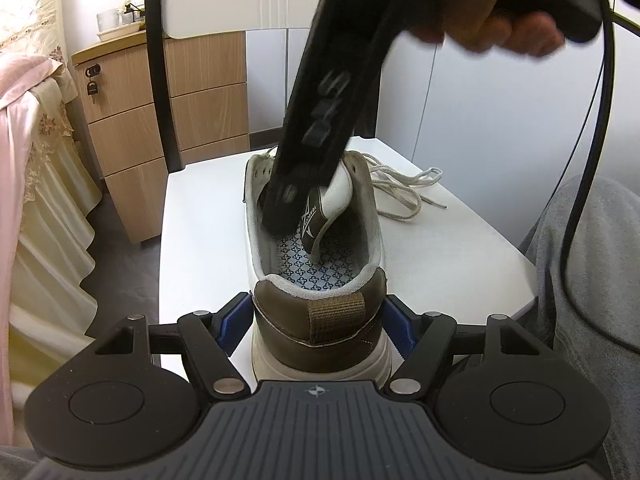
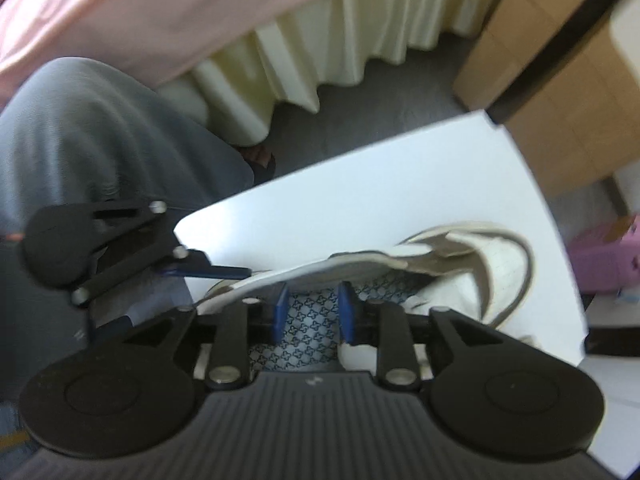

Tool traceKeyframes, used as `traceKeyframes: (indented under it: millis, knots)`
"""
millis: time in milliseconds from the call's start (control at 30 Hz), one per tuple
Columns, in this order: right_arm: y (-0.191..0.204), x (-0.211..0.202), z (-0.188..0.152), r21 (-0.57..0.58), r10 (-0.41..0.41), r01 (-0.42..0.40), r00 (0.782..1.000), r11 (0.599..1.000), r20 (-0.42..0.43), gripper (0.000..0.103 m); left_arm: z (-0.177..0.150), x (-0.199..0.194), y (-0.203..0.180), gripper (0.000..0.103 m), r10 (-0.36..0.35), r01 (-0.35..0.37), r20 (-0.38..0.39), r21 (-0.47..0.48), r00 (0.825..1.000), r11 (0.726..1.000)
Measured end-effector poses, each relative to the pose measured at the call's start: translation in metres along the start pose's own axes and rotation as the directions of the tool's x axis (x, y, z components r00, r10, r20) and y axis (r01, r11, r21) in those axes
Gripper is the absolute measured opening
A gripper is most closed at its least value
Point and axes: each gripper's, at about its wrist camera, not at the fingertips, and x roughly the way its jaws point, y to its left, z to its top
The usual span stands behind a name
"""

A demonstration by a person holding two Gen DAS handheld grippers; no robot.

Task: Lace up shoes with both hands

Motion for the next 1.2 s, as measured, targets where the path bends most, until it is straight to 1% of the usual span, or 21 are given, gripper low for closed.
traceKeyframes:
  millis: [33,67,133,167,300,433,500,600,667,733,800,867,900,933,967,1033,1067,1133,1200]
  knots:
    - [0.002,-0.006,-0.001,-0.033,-0.03,0.03,1.0,0.999,0.003,0.036,0.0,0.0,0.0,0.074,0.0,0.0,0.0,0.001,1.0,1.0]
    - [0.005,-0.011,-0.002,-0.075,-0.067,0.067,0.998,0.995,0.0,0.043,0.0,0.0,0.0,0.074,0.001,-0.001,-0.001,0.002,1.0,1.0]
    - [0.008,-0.014,-0.004,-0.148,-0.121,0.116,0.992,0.982,-0.02,0.053,0.0,0.0,0.0,0.074,0.002,-0.002,-0.001,0.003,1.0,1.0]
    - [0.009,-0.014,-0.005,-0.174,-0.135,0.127,0.99,0.976,-0.033,0.054,0.0,0.001,0.0,0.074,0.003,-0.003,-0.002,0.003,1.0,1.0]
    - [0.018,0.001,-0.006,-0.267,-0.155,0.125,0.983,0.956,-0.096,0.055,0.0,0.001,-0.001,0.074,0.004,-0.004,-0.002,0.004,1.0,1.0]
    - [0.029,0.023,0.001,-0.36,-0.21,0.144,0.966,0.922,-0.15,0.055,0.0,0.001,-0.001,0.074,0.005,-0.005,-0.001,0.007,1.0,1.0]
    - [0.032,0.033,0.004,-0.4,-0.232,0.142,0.955,0.905,-0.187,0.055,0.0,0.001,-0.001,0.074,0.005,-0.005,-0.001,0.008,1.0,1.0]
    - [0.037,0.049,0.007,-0.471,-0.284,0.146,0.929,0.87,-0.237,0.056,0.0,0.001,-0.002,0.074,0.006,-0.006,-0.002,0.01,1.0,1.0]
    - [0.038,0.057,0.01,-0.497,-0.305,0.141,0.915,0.856,-0.266,0.056,0.0,0.001,-0.002,0.074,0.006,-0.006,-0.002,0.011,1.0,1.0]
    - [0.04,0.063,0.01,-0.534,-0.329,0.14,0.903,0.834,-0.275,0.056,0.0,0.001,-0.002,0.074,0.006,-0.006,-0.002,0.012,1.0,1.0]
    - [0.043,0.065,0.009,-0.553,-0.349,0.153,0.898,0.819,-0.269,0.054,0.0,0.001,-0.003,0.074,0.007,-0.007,-0.002,0.013,1.0,1.0]
    - [0.044,0.065,0.006,-0.573,-0.375,0.171,0.891,0.801,-0.258,0.046,0.0,0.001,-0.003,0.074,0.006,-0.006,-0.002,0.013,1.0,1.0]
    - [0.046,0.064,0.004,-0.58,-0.379,0.177,0.892,0.795,-0.248,0.043,-0.001,0.0,-0.004,0.074,0.005,-0.005,-0.003,0.014,1.0,1.0]
    - [0.047,0.061,0.002,-0.582,-0.379,0.183,0.895,0.792,-0.234,0.038,-0.001,0.001,-0.004,0.074,0.002,-0.002,-0.004,0.017,1.0,1.0]
    - [0.049,0.058,0.0,-0.585,-0.379,0.19,0.899,0.789,-0.22,0.024,-0.001,0.001,-0.005,0.073,-0.002,0.002,-0.006,0.021,1.0,1.0]
    - [0.053,0.048,-0.001,-0.575,-0.384,0.231,0.91,0.785,-0.158,0.013,-0.002,0.001,-0.008,0.073,-0.006,0.006,-0.007,0.039,1.0,0.999]
    - [0.053,0.041,0.001,-0.546,-0.379,0.255,0.917,0.798,-0.126,0.011,-0.003,0.001,-0.011,0.073,0.0,0.0,-0.005,0.054,1.0,0.999]
    - [0.045,0.027,0.006,-0.449,-0.349,0.28,0.934,0.849,-0.079,0.01,-0.003,0.0,-0.011,0.073,0.001,-0.001,-0.005,0.053,1.0,0.999]
    - [0.029,0.017,0.009,-0.318,-0.305,0.274,0.951,0.908,-0.054,0.01,-0.004,0.0,-0.01,0.073,-0.004,0.004,-0.004,0.043,1.0,0.999]
